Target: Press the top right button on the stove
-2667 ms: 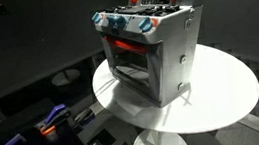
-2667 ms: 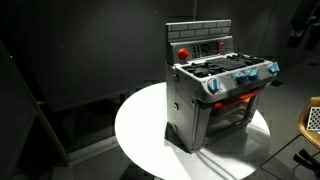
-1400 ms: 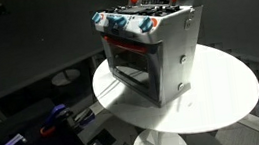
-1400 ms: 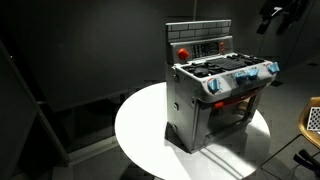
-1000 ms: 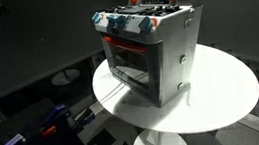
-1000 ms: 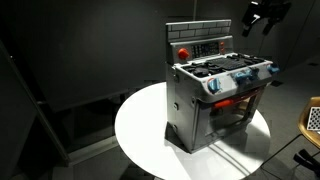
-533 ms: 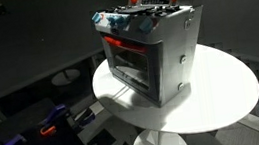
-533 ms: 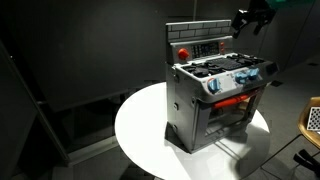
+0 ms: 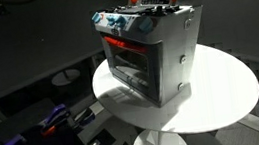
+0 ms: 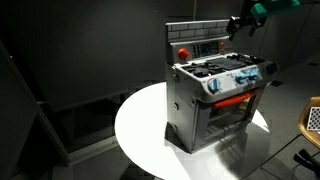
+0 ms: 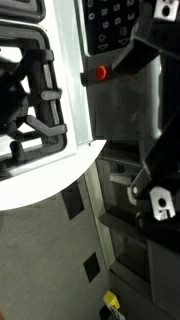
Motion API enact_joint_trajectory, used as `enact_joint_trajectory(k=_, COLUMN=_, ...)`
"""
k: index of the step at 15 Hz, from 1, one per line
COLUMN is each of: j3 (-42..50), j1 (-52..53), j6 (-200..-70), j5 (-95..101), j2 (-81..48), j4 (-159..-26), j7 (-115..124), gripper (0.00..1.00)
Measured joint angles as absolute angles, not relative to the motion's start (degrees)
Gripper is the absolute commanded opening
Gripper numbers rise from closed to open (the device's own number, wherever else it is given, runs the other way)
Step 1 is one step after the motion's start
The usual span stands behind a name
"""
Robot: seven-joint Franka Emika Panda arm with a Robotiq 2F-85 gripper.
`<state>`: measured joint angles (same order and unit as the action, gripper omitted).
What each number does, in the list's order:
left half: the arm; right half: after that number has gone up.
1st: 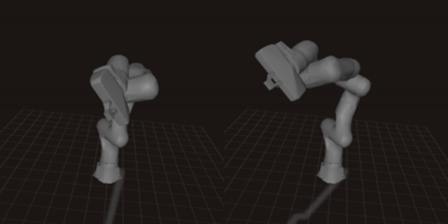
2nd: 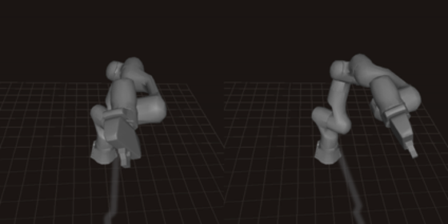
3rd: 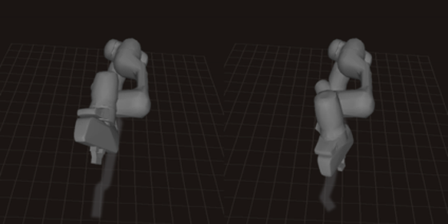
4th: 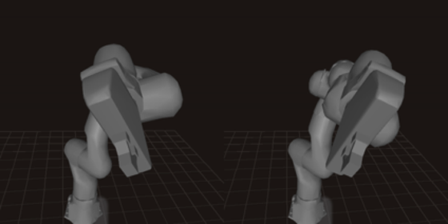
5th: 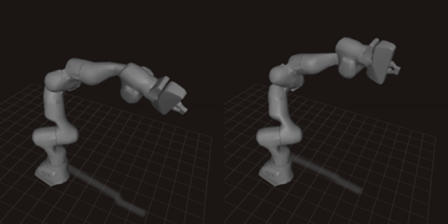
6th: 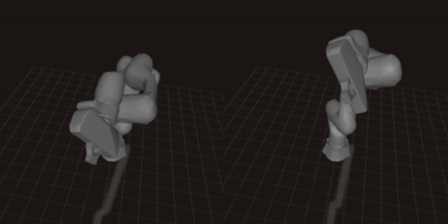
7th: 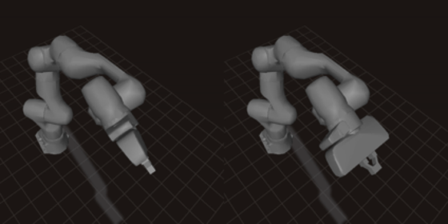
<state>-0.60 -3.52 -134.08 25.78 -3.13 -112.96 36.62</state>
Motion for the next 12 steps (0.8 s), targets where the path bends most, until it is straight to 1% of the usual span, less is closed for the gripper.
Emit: enact_joint_trajectory(k=12, j3=2.5, j1=-0.4, j6=-134.0, j5=26.6, j2=-9.3, j4=-107.8, j7=38.2, gripper=1.00)
